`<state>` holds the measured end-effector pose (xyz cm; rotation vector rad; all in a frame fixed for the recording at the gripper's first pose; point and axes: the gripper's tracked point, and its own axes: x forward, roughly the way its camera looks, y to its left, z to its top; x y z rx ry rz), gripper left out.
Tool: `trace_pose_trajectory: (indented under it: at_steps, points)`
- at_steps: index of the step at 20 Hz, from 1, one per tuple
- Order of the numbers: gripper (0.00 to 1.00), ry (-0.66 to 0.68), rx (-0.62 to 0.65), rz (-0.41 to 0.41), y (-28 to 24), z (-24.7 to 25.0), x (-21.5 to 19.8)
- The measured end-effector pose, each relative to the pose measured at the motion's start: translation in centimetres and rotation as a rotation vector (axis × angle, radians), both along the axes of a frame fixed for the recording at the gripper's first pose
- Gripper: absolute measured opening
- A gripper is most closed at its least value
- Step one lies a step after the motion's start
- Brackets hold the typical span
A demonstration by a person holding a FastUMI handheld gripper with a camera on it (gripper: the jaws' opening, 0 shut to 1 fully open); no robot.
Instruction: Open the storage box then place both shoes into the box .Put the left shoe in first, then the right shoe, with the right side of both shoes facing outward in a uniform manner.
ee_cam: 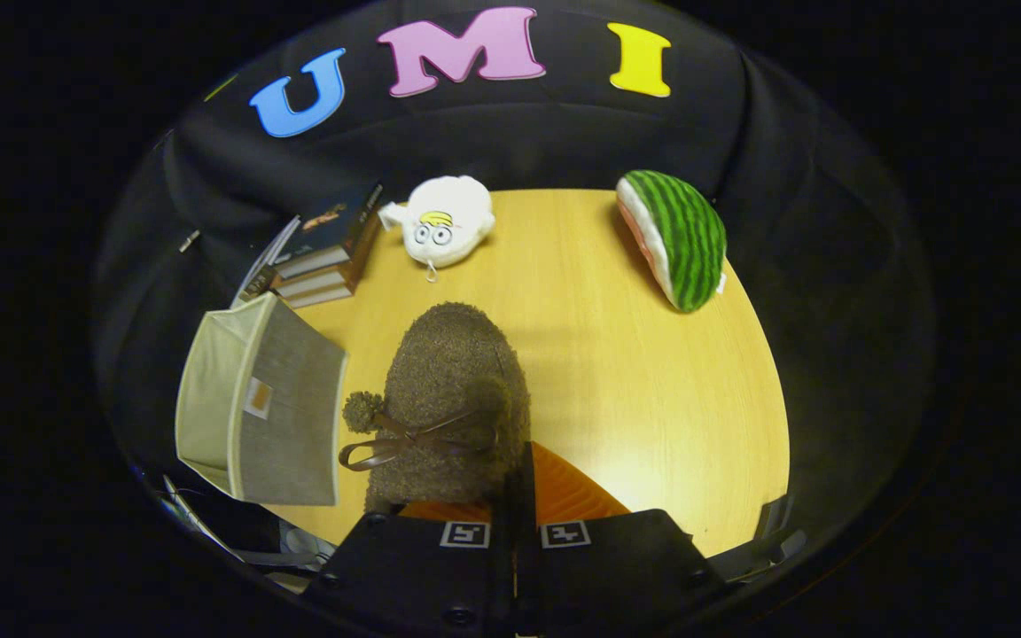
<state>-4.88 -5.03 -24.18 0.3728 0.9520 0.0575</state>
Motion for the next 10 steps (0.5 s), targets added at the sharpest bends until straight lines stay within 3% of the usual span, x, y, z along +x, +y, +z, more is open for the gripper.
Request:
trace_pose_trajectory:
  at_steps: [5,10]
  points:
    - [0.06,0.011,0.039,0.032,6.6,5.8,2.0]
    - [0.06,0.030,0.083,0.073,13.5,8.1,3.0]
